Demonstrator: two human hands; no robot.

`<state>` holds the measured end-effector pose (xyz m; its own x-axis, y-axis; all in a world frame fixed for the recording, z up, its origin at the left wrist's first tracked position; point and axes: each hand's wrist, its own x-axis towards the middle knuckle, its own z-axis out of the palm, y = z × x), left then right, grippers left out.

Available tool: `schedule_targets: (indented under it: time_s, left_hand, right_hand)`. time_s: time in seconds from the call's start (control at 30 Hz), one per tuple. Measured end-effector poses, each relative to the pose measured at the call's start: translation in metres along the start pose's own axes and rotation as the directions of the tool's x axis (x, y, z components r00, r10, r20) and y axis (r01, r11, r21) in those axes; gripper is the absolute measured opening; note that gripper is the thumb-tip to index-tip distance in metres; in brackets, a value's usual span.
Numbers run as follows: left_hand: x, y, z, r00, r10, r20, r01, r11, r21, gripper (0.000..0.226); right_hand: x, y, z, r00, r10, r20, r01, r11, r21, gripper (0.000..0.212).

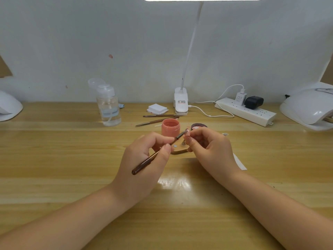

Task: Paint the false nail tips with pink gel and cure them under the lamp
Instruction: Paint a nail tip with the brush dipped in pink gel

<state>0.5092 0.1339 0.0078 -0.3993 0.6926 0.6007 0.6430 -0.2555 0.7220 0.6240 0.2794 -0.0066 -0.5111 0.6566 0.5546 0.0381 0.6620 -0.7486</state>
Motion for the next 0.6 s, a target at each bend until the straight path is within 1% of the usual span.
schedule_targets:
  time_s: [0.1, 0.17, 0.3, 0.4, 0.47, 0.6]
  left_hand:
    - [-0.0014, 0.001, -0.0029, 0.998, 0.052, -0.02, -0.052, 0.999, -0.004, 0.017]
    - [-0.0005, 0.0023, -0.0024, 0.998, 0.047, -0.037, -0.049, 0.998, -0.04, 0.018]
    - [0.0013, 0.0013, -0.0002, 0.999, -0.005, -0.035, 0.004, 0.999, -0.046, 0.02]
    - [0.0002, -0.0003, -0.002, 1.0, 0.019, -0.015, -0.02, 1.0, -0.021, 0.019]
    - [0.0001, 0.0008, -0.0029, 0.999, 0.033, -0.03, -0.035, 0.999, -0.042, 0.017]
    - [0.0012, 0.0026, -0.001, 0.999, 0.007, -0.037, -0.01, 0.997, -0.076, 0.012]
  right_hand:
    - [0.0009, 0.0016, -0.0003, 0.999, 0.05, -0.001, -0.05, 0.998, 0.039, 0.008]
    - [0.0012, 0.002, 0.0, 0.998, 0.062, -0.01, -0.062, 0.996, 0.063, 0.009]
    - [0.0008, 0.0025, 0.0006, 0.999, 0.049, -0.008, -0.049, 0.997, 0.055, 0.007]
    - [0.0008, 0.0027, 0.0001, 0.999, 0.051, -0.002, -0.051, 0.998, 0.048, 0.01]
    - [0.0007, 0.0021, 0.0003, 0.999, 0.046, -0.005, -0.046, 0.998, 0.05, 0.01]
    - [0.0003, 0.0012, 0.0004, 1.0, 0.015, -0.001, -0.015, 1.0, 0.027, 0.007]
